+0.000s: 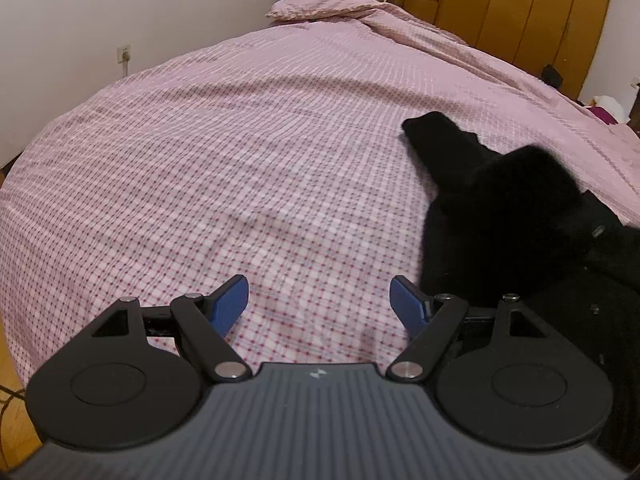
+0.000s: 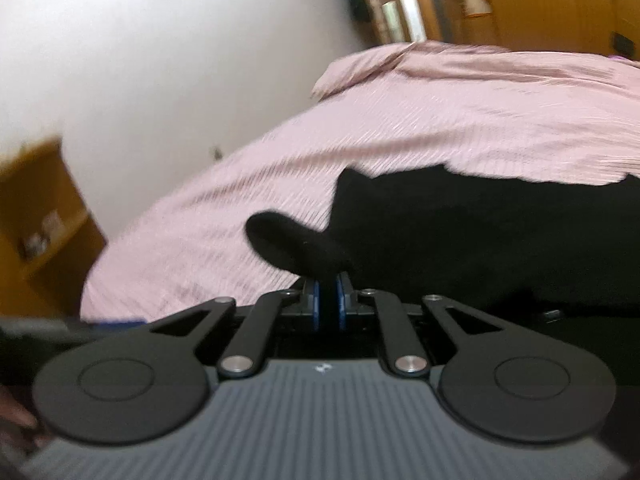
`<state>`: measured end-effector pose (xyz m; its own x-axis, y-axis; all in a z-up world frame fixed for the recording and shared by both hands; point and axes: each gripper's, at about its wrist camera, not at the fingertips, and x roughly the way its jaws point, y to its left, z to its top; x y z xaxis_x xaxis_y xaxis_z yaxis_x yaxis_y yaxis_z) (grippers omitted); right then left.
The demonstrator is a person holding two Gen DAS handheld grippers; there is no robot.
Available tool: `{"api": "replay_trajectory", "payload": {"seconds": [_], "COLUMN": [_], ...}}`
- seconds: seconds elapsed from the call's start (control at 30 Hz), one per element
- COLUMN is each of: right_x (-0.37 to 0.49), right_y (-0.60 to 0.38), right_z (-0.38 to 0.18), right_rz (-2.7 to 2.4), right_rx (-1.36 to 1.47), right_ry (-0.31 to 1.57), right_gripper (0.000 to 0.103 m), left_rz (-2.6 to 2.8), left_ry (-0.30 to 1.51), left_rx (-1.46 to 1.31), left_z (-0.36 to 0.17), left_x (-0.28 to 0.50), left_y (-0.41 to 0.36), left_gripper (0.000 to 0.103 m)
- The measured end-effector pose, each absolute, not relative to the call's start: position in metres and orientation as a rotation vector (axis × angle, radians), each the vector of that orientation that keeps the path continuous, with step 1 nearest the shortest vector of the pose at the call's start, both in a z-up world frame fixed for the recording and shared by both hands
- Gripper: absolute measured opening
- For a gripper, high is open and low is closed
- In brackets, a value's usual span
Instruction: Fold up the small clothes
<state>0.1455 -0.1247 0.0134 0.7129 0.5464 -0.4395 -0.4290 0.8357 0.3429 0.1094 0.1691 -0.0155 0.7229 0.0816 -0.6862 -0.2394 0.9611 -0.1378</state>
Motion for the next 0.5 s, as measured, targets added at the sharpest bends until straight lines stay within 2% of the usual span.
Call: {"api": "replay_trajectory", "payload": {"seconds": [0.2, 0.5], "right_x": [0.151, 0.158], "right_y": [-0.185, -0.27], "right_z": [0.021, -0.001], "right_rz": [0.377, 0.132], "right_rx": [0.324, 0.444], "right_ry": [0.49, 0.473], "right_gripper": [0.009, 0.009], "left_rz": [0.151, 0.126], "left_ry": [0.726, 0.696], "left_rx": [-0.237, -0.216], "left_z": [-0.009, 0.002], "left_x": [0.114, 0.129], "left_y": [0.159, 0.143], "left_gripper": [0.082, 0.082]}}
